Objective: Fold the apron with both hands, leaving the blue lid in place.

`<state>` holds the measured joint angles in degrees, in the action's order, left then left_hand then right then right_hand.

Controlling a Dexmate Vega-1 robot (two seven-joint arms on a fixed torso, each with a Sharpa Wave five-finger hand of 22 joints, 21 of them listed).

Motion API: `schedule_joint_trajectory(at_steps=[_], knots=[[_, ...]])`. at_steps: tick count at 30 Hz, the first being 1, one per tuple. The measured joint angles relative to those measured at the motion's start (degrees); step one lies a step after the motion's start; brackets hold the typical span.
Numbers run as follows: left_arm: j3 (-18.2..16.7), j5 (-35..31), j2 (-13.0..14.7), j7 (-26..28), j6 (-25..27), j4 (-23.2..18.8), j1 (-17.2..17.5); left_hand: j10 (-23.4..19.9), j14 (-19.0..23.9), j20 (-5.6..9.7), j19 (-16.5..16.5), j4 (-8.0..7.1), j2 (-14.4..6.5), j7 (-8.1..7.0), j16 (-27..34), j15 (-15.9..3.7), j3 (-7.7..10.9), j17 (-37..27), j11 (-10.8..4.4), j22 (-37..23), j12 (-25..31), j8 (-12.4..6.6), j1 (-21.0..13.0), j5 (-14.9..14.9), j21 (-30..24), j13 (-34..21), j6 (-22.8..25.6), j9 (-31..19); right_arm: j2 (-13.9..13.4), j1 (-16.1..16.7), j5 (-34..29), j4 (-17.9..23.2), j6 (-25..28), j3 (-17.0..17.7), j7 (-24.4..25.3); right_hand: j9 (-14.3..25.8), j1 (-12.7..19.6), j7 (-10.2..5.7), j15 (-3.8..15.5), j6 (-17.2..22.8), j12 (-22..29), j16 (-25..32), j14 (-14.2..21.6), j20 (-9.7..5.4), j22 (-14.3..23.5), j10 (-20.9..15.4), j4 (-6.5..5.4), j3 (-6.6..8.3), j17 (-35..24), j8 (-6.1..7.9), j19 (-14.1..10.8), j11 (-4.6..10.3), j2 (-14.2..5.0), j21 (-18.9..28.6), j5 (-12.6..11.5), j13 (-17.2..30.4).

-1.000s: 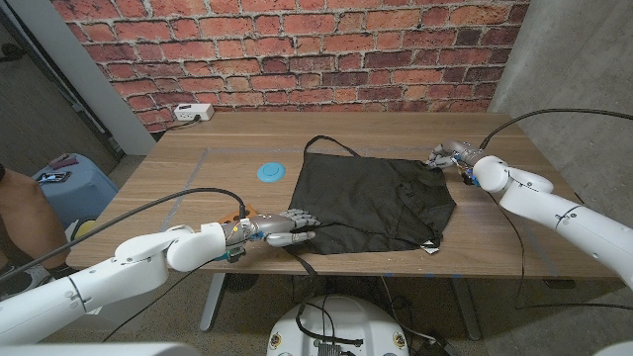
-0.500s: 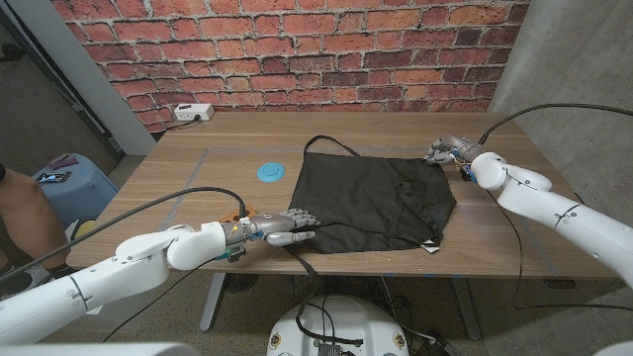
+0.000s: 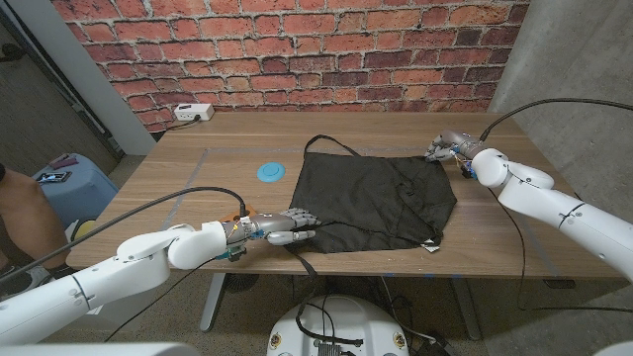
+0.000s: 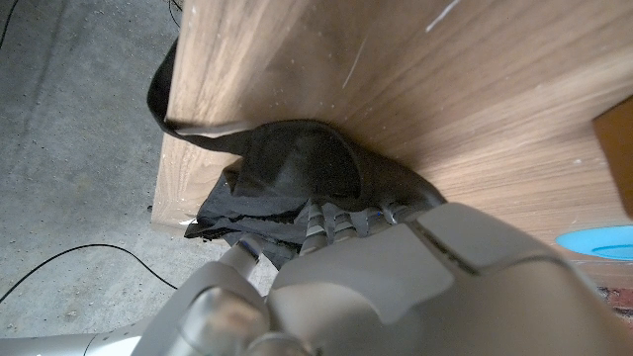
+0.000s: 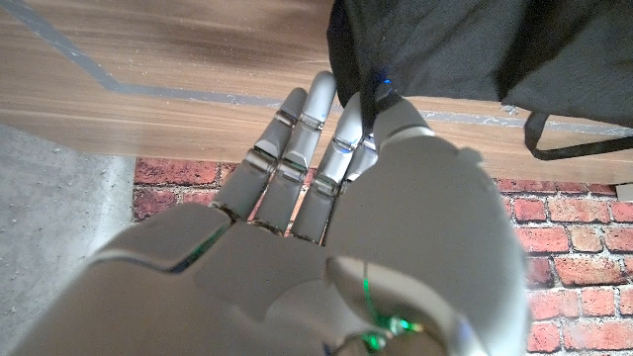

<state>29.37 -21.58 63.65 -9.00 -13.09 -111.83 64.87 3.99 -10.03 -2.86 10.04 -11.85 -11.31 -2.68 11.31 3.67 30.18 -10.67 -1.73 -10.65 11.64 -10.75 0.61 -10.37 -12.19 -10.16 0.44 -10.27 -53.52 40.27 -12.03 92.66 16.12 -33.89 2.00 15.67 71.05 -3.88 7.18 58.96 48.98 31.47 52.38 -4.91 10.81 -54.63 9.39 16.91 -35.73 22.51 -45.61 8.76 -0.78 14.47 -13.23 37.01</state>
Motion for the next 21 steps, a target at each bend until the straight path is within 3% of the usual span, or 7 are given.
schedule_joint_trajectory(at_steps=[21], knots=[[0.0, 0.6, -0.1, 0.2, -1.4, 1.3, -0.4, -0.1, 0.0, 0.00, 0.0, -0.16, 0.0, -0.38, 0.0, 0.00, 0.16, 0.0, -0.12, 0.0, 0.0, 0.00, 0.0, 0.0, 0.0, 0.0, 0.4, 0.0, -1.1, 1.6, 1.4, 5.6, 3.6, 1.6, -1.1, -0.3, 1.3, 0.00, 0.39, 0.0, 0.0, -1.2, 0.8, 0.00, 0.0, -0.1, -0.48, -0.48, -1.2, 0.00, 0.0, -0.13, -0.23, 0.4, 0.0, 0.5]])
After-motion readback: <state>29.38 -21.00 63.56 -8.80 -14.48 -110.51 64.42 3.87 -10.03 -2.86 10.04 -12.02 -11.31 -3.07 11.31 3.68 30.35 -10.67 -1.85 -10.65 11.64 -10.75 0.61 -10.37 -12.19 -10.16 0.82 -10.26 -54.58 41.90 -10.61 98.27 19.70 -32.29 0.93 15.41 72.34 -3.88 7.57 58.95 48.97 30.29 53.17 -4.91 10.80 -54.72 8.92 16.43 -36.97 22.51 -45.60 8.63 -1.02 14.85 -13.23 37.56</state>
